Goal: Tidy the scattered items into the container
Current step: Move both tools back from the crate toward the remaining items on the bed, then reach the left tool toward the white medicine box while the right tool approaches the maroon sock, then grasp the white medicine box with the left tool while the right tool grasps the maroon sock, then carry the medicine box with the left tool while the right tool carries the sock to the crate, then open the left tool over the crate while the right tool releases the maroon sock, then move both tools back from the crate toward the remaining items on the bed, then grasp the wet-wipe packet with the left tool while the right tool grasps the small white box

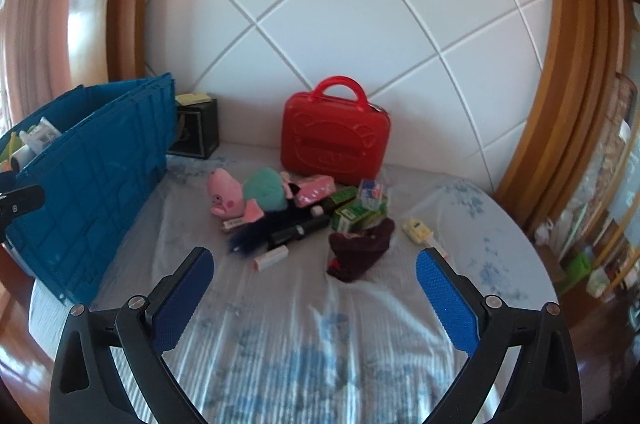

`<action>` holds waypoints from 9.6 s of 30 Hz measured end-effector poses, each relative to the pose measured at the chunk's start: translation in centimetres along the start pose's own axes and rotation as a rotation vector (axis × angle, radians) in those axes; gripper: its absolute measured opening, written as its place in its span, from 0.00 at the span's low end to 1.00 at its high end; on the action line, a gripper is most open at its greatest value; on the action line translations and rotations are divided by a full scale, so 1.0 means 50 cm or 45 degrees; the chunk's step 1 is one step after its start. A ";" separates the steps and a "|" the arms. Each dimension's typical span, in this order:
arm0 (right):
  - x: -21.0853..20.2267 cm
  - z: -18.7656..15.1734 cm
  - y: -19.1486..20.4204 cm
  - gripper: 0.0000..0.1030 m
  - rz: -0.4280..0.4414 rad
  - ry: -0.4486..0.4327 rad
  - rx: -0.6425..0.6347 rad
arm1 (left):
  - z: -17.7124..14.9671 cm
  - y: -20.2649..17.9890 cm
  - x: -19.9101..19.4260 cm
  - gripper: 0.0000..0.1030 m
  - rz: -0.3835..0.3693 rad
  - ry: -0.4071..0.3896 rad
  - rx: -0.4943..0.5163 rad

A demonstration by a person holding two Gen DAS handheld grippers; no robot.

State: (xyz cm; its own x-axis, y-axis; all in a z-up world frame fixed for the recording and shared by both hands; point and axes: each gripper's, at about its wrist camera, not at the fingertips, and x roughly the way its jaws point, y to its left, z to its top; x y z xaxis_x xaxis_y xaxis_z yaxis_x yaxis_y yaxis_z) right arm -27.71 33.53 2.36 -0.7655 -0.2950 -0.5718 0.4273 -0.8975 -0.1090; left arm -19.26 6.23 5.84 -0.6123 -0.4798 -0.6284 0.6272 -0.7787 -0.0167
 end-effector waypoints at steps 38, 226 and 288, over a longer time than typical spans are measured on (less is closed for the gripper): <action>0.692 -0.167 -0.159 1.00 0.157 0.575 0.277 | -0.141 -0.319 0.767 0.70 -0.168 0.509 0.106; 0.087 -0.149 -0.267 1.00 -0.033 0.320 0.527 | 0.038 -0.111 0.105 0.88 -0.085 -0.074 -0.016; 0.893 -0.132 -0.566 0.40 0.256 0.512 0.051 | 0.022 -0.842 0.967 0.60 -0.187 0.408 0.074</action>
State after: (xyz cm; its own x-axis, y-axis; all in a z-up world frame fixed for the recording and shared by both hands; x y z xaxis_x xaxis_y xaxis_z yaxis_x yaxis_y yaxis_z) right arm -70.81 47.90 -25.45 -0.4179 -0.3210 -0.8499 0.5233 -0.8498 0.0636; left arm -75.81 15.35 -22.99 -0.5062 -0.2172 -0.8346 0.5097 -0.8560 -0.0863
